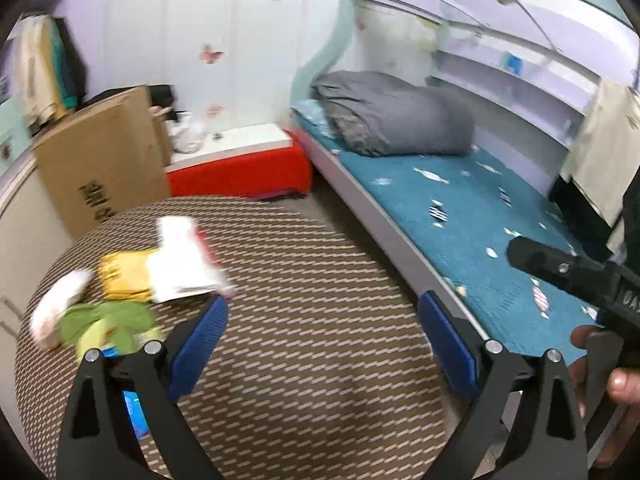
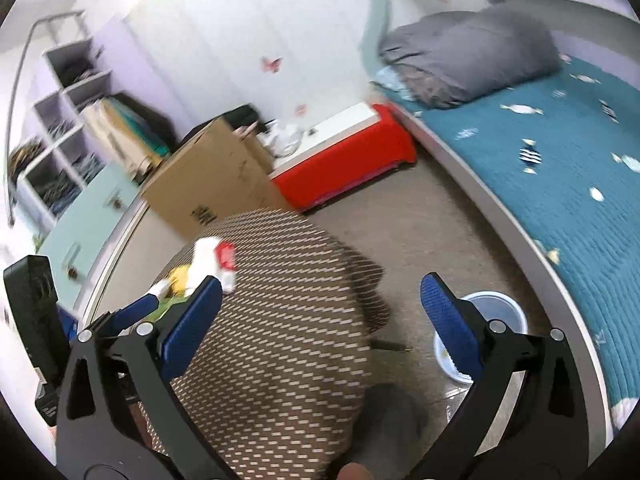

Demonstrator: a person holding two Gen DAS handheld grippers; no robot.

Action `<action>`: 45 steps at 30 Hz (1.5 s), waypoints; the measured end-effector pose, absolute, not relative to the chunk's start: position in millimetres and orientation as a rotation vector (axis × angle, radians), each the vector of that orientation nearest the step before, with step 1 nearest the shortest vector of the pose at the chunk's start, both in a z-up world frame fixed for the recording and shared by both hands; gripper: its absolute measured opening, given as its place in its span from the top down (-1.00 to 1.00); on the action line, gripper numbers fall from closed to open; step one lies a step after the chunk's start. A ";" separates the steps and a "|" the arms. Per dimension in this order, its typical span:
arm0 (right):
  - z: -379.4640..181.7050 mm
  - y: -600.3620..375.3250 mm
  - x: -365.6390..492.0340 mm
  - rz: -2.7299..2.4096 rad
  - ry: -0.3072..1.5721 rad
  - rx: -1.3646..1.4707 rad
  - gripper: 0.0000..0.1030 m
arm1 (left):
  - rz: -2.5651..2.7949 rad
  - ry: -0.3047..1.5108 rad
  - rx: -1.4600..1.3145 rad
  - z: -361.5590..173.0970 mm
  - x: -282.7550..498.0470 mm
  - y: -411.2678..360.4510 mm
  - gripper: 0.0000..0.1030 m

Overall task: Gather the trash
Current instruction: 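Move both open tools back over the polka-dot table, then grasp the red string with the left tool while the right tool grasps the blue snack bag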

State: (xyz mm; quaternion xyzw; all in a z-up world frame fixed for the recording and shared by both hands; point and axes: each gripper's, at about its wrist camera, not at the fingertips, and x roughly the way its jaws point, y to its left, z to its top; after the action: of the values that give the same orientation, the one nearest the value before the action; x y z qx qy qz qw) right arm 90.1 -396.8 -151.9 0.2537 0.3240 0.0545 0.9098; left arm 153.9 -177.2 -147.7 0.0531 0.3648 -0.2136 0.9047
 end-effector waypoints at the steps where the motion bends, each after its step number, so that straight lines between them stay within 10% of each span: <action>1: -151.0 -384.4 93.6 0.131 0.677 0.508 -0.88 | -0.413 0.755 0.099 -148.3 154.0 -161.5 -0.82; 26: -177.6 -211.1 121.3 0.347 0.837 0.247 -0.88 | -0.041 0.898 -0.026 -234.0 181.1 27.6 -0.81; 31: -182.6 -210.2 123.1 0.343 0.854 0.245 -0.88 | -0.089 0.907 0.011 -241.2 186.5 20.1 -0.17; 35: -186.4 -200.8 127.3 0.362 0.866 0.233 -0.88 | -0.165 0.908 0.002 -239.3 185.3 22.5 0.78; 45: -208.3 -125.4 159.0 0.479 0.904 0.053 -0.88 | -0.183 0.906 -0.062 -242.0 154.7 56.9 0.84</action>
State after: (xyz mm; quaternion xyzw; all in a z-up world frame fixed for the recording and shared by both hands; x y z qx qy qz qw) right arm 159.0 -125.4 -208.3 0.0256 0.4326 0.2294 0.8715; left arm 154.7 56.9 -242.0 -0.0300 0.4369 -0.0884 0.8946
